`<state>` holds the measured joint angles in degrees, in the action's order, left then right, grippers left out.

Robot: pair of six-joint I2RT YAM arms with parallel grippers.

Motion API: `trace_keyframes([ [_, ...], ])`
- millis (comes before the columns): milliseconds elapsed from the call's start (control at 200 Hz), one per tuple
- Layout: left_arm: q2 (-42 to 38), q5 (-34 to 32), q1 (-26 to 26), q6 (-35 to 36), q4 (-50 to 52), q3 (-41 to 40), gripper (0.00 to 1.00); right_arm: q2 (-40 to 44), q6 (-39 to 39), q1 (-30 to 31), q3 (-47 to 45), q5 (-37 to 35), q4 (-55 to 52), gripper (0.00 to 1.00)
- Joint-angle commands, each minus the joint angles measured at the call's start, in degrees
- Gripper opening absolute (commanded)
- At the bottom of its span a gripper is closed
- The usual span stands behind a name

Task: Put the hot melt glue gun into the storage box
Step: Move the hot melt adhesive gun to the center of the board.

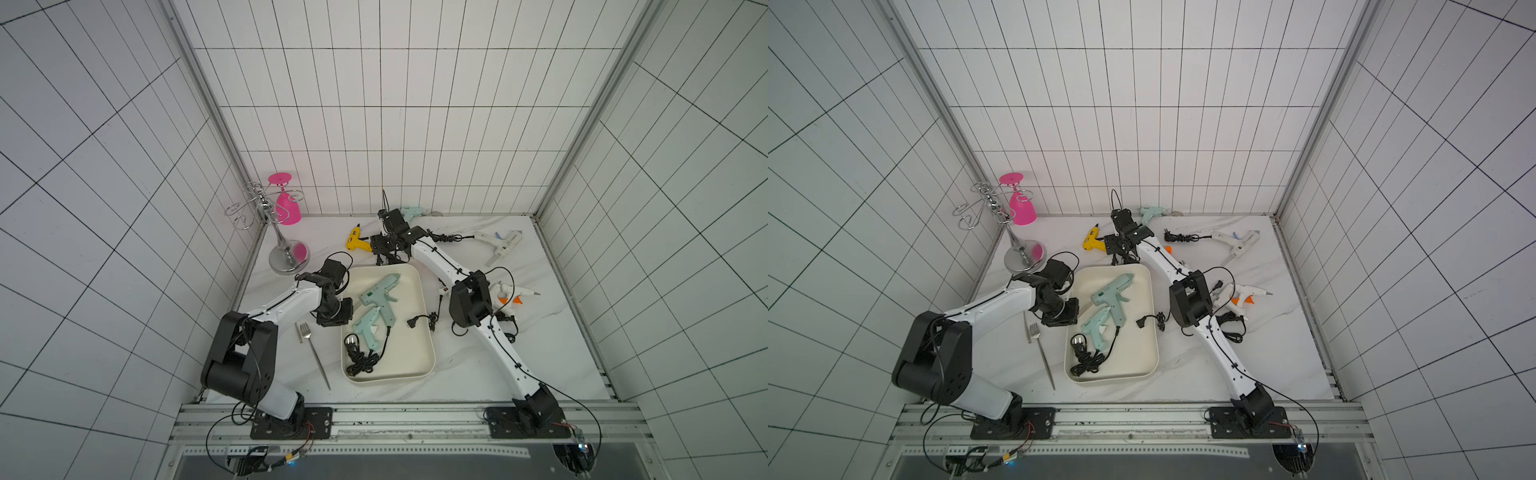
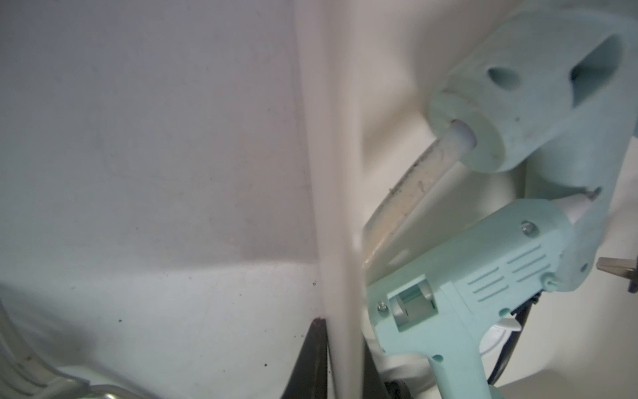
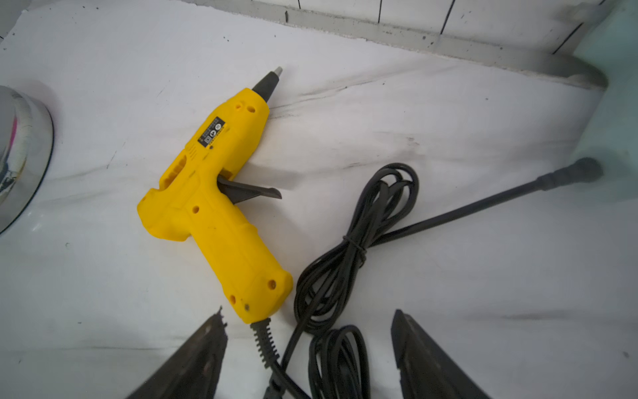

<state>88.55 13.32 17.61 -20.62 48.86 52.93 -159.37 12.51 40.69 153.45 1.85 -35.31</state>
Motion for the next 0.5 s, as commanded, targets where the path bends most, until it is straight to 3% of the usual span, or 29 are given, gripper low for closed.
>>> trace_keyframes([
  [0,1.7,5.5,0.9,-0.9,1.2,-1.3,0.13,-2.1,-2.6,0.2,3.2,-5.0,-5.0,0.77],
  [200,0.2,6.3,1.4,-0.9,1.8,-1.2,0.14,-2.1,-4.4,0.3,1.8,-9.7,-15.6,0.69],
  [370,-0.2,5.9,1.3,-1.0,1.3,-1.6,0.14,-3.1,-4.5,0.3,1.4,-4.7,-16.3,0.35],
  [495,-0.9,5.5,0.2,-1.0,1.3,-1.6,0.14,-1.7,-5.7,0.1,0.2,-3.7,-16.0,0.25],
])
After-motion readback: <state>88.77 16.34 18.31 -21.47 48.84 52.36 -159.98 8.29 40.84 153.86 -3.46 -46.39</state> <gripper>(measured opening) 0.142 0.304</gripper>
